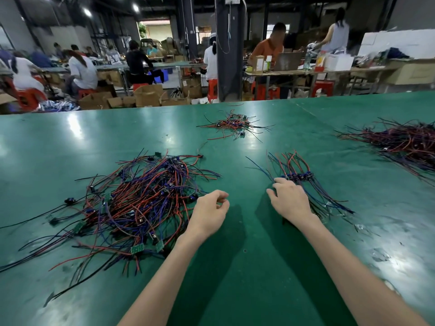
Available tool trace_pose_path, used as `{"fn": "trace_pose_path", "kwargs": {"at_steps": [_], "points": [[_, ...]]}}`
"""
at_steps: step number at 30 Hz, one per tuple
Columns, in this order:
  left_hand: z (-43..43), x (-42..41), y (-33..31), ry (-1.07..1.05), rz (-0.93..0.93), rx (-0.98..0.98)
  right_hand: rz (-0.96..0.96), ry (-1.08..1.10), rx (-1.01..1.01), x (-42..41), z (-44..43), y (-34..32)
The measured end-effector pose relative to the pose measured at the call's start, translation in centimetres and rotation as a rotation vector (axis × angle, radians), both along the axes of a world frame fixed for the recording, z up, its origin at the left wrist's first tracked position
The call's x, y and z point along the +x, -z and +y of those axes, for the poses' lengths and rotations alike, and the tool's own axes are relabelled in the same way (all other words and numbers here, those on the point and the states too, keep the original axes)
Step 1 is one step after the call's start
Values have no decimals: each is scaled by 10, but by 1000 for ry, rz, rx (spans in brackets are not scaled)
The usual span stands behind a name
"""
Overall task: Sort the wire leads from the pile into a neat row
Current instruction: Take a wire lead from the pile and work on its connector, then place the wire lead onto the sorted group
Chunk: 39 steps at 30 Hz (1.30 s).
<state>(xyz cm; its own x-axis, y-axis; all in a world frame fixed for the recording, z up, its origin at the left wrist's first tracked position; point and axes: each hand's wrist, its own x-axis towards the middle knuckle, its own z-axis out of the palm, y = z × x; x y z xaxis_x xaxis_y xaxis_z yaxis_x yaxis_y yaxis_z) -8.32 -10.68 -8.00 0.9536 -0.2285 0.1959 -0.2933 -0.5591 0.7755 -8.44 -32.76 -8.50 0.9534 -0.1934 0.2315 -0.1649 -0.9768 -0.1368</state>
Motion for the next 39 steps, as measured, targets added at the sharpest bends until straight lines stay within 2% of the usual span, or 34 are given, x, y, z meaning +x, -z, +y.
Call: {"fn": "trace_pose_path", "kwargs": {"at_steps": [5, 7, 10, 12, 14, 16, 18, 20, 26, 30, 32, 37, 39], "points": [[8, -4, -7, -112, -324, 246, 80, 4, -137, 4, -13, 4], [14, -3, -15, -201, -408, 284, 86, -4, -184, 4, -14, 3], [29, 2, -32, -337, -488, 251, -5, -66, -195, 2, -5, 1], [45, 11, -44, -463, -474, 184, -78, -138, -171, -2, 8, -1], [65, 28, -54, -529, -316, 221, -121, -210, -154, -5, 25, 0], [80, 42, -58, -464, -40, 446, -138, -285, -150, -7, 41, 4], [85, 46, -57, -379, 108, 642, -129, -341, -141, -7, 51, 8], [85, 47, -51, -379, 53, 676, -113, -361, -113, -6, 54, 12], [88, 44, -43, -471, -193, 422, -131, -354, -23, -5, 52, 17], [93, 44, -51, -439, -117, 309, -143, -361, 12, -6, 51, 18], [94, 45, -56, -445, -106, 377, -143, -361, 20, -6, 51, 17], [87, 44, -60, -436, -215, 659, -149, -357, 37, -7, 52, 17], [85, 44, -64, -459, -276, 666, -156, -361, 44, -7, 52, 17]]}}
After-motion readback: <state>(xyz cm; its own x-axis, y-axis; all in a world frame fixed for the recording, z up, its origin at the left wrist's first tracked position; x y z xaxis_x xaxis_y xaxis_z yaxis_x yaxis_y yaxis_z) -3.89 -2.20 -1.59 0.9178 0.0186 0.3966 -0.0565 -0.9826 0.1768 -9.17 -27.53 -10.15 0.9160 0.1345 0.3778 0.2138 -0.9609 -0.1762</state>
